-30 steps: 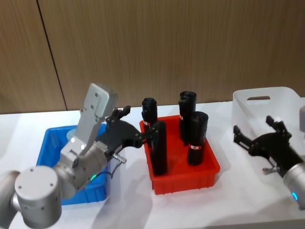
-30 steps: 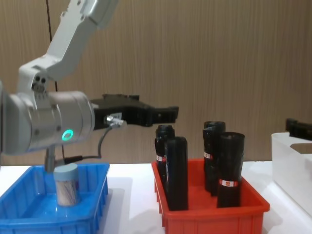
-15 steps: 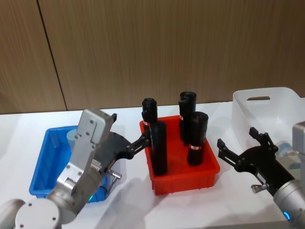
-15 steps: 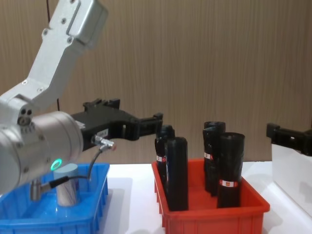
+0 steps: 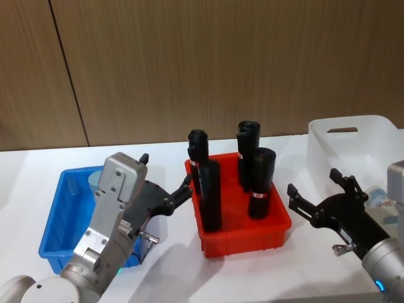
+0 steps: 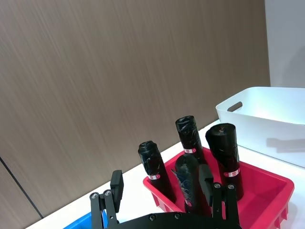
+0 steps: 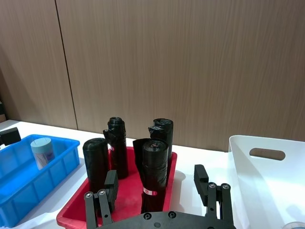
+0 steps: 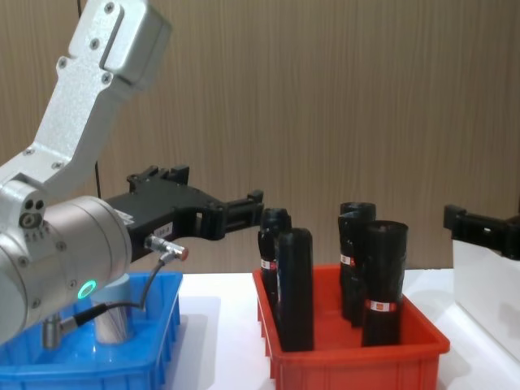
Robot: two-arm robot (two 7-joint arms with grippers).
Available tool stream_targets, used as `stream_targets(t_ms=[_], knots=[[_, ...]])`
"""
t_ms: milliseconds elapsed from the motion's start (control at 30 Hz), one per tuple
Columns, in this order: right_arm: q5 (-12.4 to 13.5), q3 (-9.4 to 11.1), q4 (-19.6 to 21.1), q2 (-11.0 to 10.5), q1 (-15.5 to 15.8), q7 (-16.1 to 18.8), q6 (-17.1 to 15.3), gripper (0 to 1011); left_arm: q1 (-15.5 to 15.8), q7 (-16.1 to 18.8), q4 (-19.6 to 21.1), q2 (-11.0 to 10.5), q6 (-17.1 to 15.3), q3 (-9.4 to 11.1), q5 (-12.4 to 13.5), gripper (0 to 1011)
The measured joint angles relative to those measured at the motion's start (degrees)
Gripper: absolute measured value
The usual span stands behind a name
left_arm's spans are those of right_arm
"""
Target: Pick the cotton swabs from the blue box and place them into the white box.
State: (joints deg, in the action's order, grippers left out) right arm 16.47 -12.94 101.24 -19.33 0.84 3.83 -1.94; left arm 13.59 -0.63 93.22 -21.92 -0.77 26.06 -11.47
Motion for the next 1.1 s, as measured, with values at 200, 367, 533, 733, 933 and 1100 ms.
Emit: stream_targets(t_ms=[200, 367, 533, 733, 933, 1100], knots=[[0.0, 0.0, 0.0, 0.0, 0.0, 0.0, 0.0, 1002, 0.0, 0.0, 0.0, 0.0, 0.0, 0.0, 0.0, 1000], [0.0, 0.0, 0.0, 0.0, 0.0, 0.0, 0.0, 1001, 0.0, 0.0, 0.0, 0.0, 0.0, 0.0, 0.0, 999], [0.0, 0.0, -0.1, 0.0, 0.0, 0.0, 0.0, 1001, 0.0, 0.0, 0.0, 0.0, 0.0, 0.0, 0.0, 1000], [0.0, 0.1, -1.1, 0.3, -0.8, 0.8, -0.6, 1002, 0.0, 0.0, 0.0, 0.0, 0.0, 0.0, 0.0, 1000], [0.5, 0.4, -3.3, 0.7, -2.6, 2.7, -2.1, 1001, 0.0, 0.0, 0.0, 0.0, 0.0, 0.0, 0.0, 1000], [0.9, 0.5, -6.1, 1.2, -4.7, 4.8, -3.5, 1001, 0.0, 0.0, 0.0, 0.0, 0.0, 0.0, 0.0, 1000]])
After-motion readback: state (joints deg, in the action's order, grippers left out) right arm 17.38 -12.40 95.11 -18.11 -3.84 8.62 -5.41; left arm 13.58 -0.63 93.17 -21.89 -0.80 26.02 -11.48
